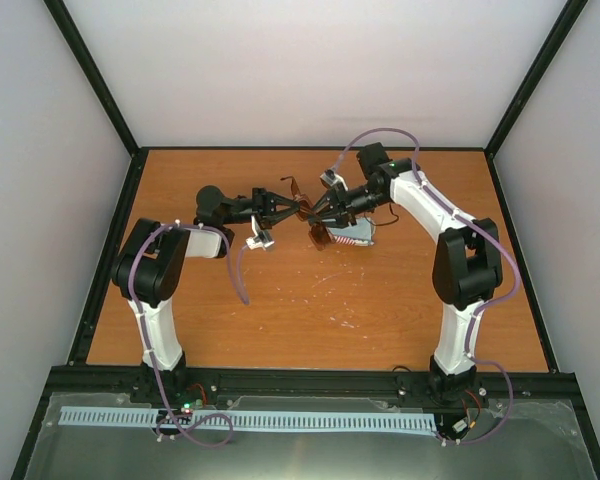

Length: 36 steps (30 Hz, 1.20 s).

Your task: Organize the sunglasses

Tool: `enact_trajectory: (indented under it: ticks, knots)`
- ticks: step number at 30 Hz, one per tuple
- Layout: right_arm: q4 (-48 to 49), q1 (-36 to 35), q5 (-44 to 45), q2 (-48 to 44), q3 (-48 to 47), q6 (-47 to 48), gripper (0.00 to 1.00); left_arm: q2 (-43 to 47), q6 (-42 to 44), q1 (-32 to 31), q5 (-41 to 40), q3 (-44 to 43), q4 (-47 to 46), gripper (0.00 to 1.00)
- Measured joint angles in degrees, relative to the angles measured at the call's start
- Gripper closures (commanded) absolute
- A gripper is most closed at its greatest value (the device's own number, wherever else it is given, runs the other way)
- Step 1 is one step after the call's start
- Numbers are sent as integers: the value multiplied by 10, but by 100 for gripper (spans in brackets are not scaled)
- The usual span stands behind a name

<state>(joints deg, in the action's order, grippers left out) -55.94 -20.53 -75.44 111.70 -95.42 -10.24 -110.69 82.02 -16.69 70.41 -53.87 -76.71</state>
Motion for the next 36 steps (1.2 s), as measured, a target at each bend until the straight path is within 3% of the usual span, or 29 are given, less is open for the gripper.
enact_trajectory:
  ticks: [7,13,17,20,21,24,26,34,36]
  knots:
    - [-2,-4,0,0,0,1,84,-3,0,2,7,0,0,100]
    - [-4,-5,2,0,0,-1,87,-3,0,3,9,-1,-5,99]
    - [-4,-6,-3,0,0,-2,97,-3,1,3,12,-1,-6,98]
    - [-5,-9,-8,0,0,1,97,-3,4,3,15,-1,-8,82]
    - [-4,-9,-9,0,0,1,97,-3,4,3,15,-2,-9,70]
    - [-3,-14,-7,0,-2,2,97,-5,7,3,14,-2,-8,22]
    - [-4,-16,-4,0,-5,2,97,-6,6,3,17,-2,-9,2]
    - [-9,-8,17,16,-53,1,97,2,-59,3,-58,29,-62,1]
    - [-8,4,25,19,-65,-1,97,20,-77,5,-101,55,-54,9]
